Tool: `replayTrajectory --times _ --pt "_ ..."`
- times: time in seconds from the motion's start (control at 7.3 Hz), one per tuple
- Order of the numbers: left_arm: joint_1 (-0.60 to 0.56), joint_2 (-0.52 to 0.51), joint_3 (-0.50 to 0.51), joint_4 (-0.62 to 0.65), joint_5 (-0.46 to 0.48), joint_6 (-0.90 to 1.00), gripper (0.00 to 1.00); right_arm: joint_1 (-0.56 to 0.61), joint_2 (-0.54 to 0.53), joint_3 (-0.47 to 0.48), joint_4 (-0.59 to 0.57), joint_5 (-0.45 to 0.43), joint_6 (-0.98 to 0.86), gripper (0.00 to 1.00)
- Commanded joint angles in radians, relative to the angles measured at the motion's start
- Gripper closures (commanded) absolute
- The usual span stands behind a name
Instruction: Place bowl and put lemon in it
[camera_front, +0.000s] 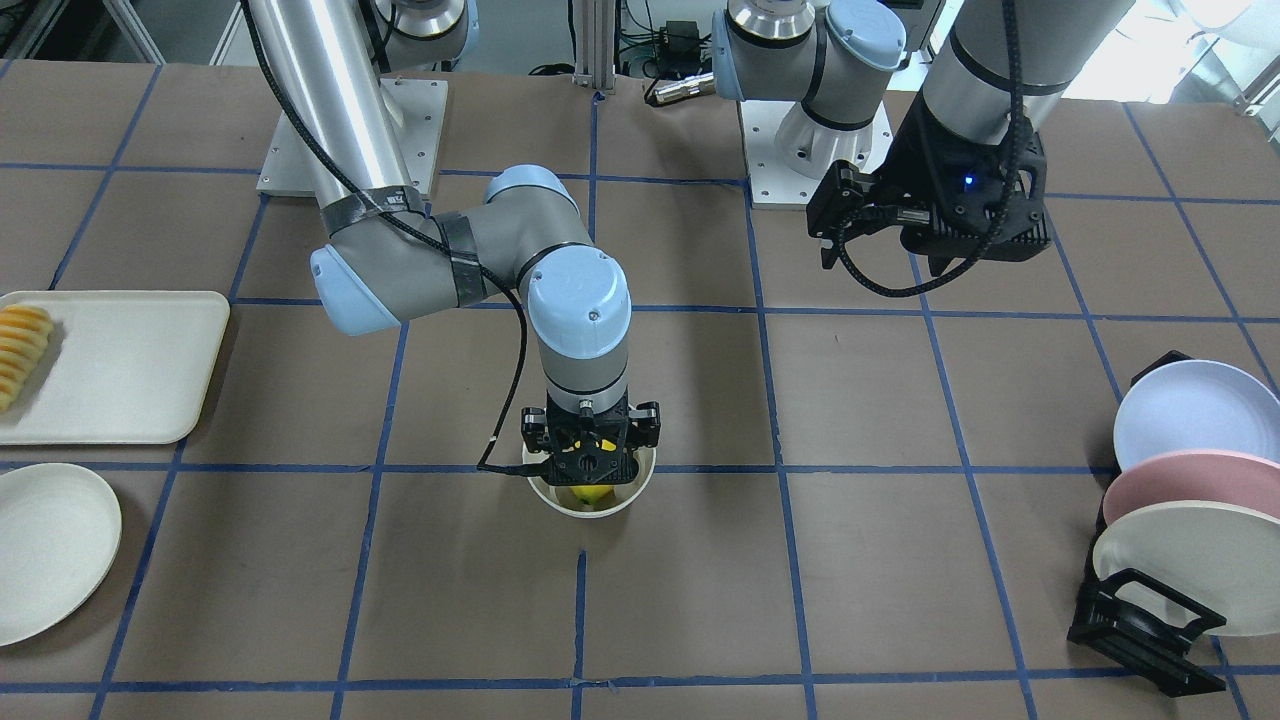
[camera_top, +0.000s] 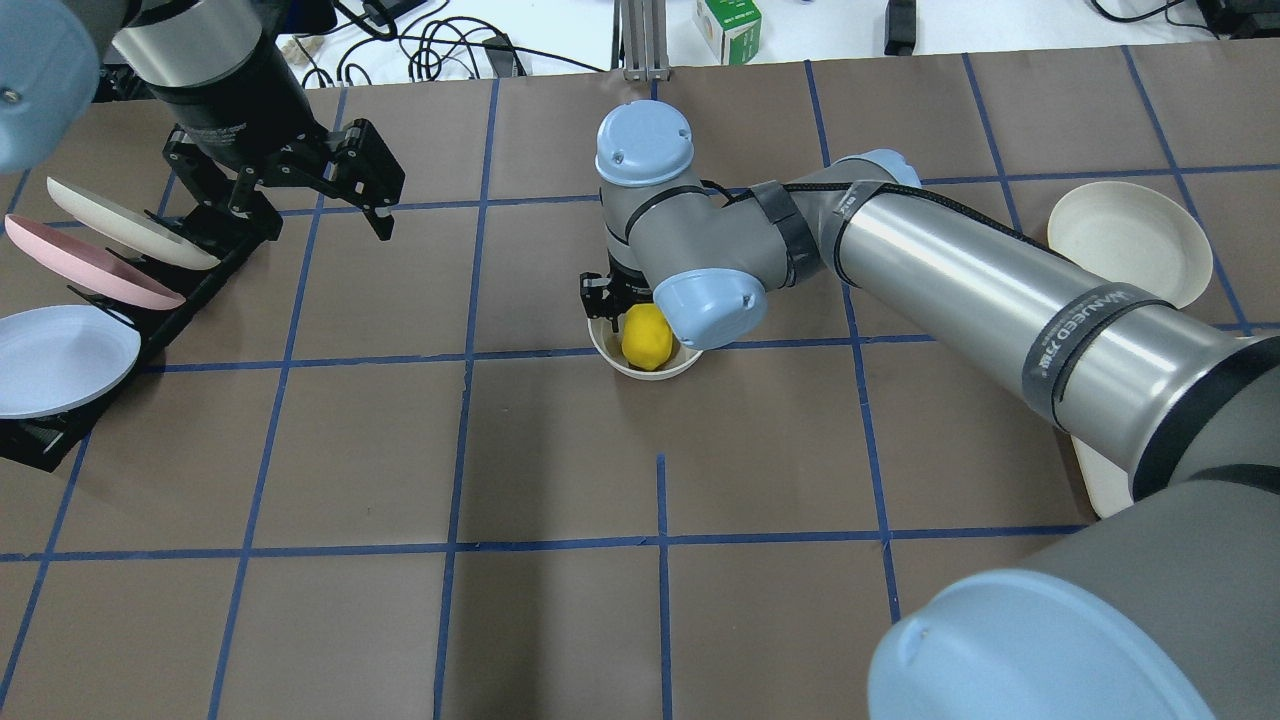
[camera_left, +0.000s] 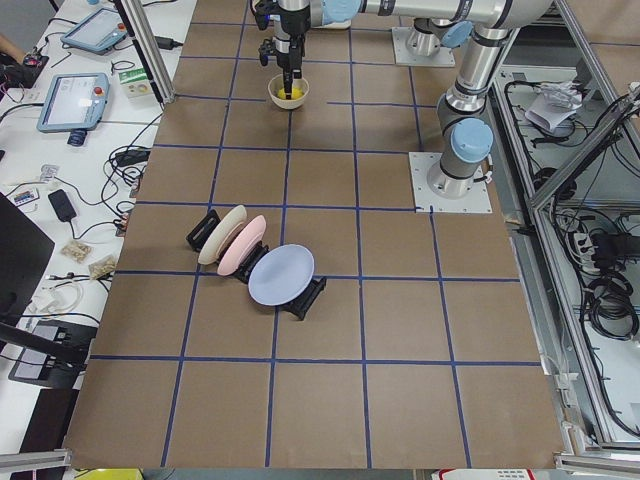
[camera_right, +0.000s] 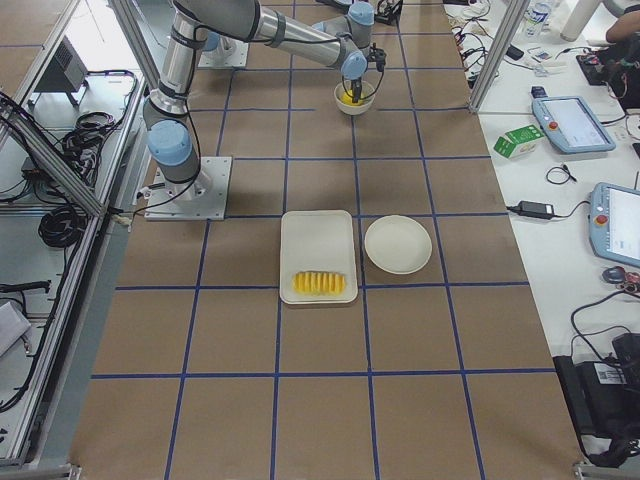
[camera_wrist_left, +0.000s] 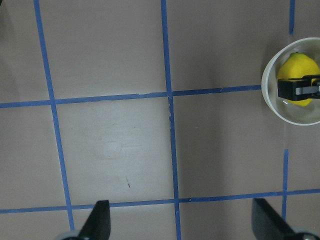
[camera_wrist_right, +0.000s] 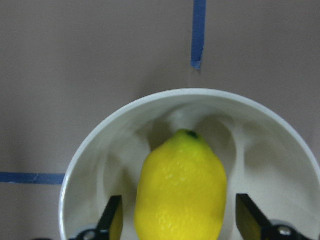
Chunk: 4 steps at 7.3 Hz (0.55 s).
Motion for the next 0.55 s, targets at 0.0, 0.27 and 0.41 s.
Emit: replayTrajectory --times 0.0,0.27,0.41 --pt "0.002 0.0 0.0 -0.001 -0.001 0.0 0.0 -0.003 -0.027 0.0 0.011 -0.044 0.0 0.0" --pt "0.002 0.006 -0.009 -0.006 0.0 -0.001 0.0 -0.046 -0.148 -0.009 0.137 -0.049 0.0 0.0" --pt "0.004 0.006 -0.009 -0.004 0.002 -0.001 0.0 -0.111 -0.202 -0.009 0.186 -0.049 -0.003 0.0"
